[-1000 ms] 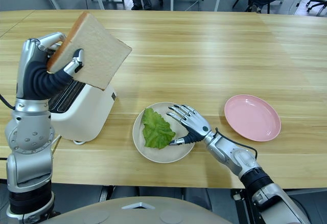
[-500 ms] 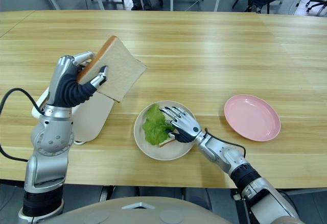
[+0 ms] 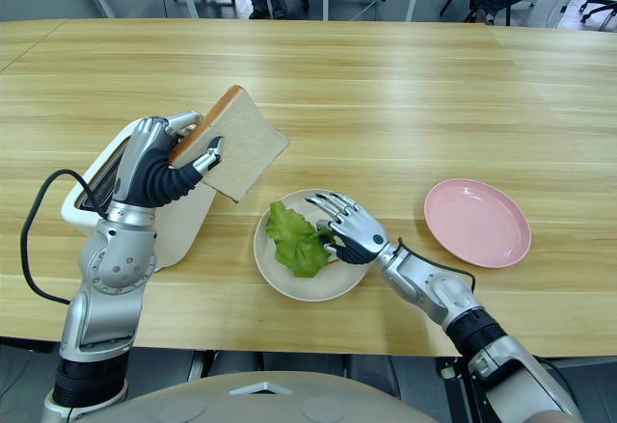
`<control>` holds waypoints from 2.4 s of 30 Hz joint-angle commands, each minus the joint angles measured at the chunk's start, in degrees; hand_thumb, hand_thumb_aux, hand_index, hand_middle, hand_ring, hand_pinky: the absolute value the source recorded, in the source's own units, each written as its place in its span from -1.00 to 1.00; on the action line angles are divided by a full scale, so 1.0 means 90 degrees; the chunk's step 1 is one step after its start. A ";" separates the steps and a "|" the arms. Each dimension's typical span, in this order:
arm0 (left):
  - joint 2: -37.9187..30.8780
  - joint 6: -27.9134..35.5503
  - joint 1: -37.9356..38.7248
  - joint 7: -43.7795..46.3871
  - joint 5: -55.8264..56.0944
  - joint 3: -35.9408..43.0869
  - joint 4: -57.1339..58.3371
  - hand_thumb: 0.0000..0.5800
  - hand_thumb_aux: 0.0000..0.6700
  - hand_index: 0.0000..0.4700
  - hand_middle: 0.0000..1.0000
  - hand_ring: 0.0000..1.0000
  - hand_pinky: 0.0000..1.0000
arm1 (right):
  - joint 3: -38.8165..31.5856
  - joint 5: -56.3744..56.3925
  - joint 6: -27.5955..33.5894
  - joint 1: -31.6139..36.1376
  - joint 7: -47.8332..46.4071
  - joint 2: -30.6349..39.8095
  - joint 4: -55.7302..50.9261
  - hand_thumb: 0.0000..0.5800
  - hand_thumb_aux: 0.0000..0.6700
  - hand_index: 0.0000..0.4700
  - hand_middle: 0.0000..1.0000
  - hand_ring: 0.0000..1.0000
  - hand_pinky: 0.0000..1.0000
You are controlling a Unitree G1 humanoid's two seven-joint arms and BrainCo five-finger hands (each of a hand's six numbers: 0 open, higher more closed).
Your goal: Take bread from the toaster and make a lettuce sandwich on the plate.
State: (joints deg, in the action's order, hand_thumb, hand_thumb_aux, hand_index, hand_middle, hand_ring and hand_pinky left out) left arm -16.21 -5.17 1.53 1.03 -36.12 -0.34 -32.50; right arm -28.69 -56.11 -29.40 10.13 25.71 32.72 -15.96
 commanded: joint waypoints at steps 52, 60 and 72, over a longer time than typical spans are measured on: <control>-0.0310 -0.0279 -0.1574 0.3773 0.3458 0.1681 0.4170 1.00 1.00 0.96 1.00 1.00 1.00 | 0.1276 0.0148 -0.1939 -0.1379 0.0564 0.1749 0.2200 -1.00 -1.00 -1.00 -1.00 -1.00 -1.00; 0.0130 -0.0706 -0.2131 0.3591 0.3212 0.1928 0.5465 1.00 1.00 0.96 1.00 1.00 1.00 | 0.0781 -0.0028 -0.1952 -0.1134 -0.0240 0.1242 0.1540 -1.00 -1.00 -1.00 -1.00 -1.00 -1.00; 0.0574 -0.1408 -0.2254 0.3016 0.2623 0.2242 0.7161 1.00 1.00 0.96 1.00 1.00 1.00 | 0.0271 -0.0003 -0.1435 -0.0574 -0.1428 0.0716 0.0202 -1.00 -1.00 -1.00 -1.00 -1.00 -1.00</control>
State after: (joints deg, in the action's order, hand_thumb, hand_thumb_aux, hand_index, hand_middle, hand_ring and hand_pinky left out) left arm -11.27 -16.88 -18.61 28.41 -10.84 18.11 29.32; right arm -24.67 -56.14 -44.26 4.47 17.42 39.28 -10.61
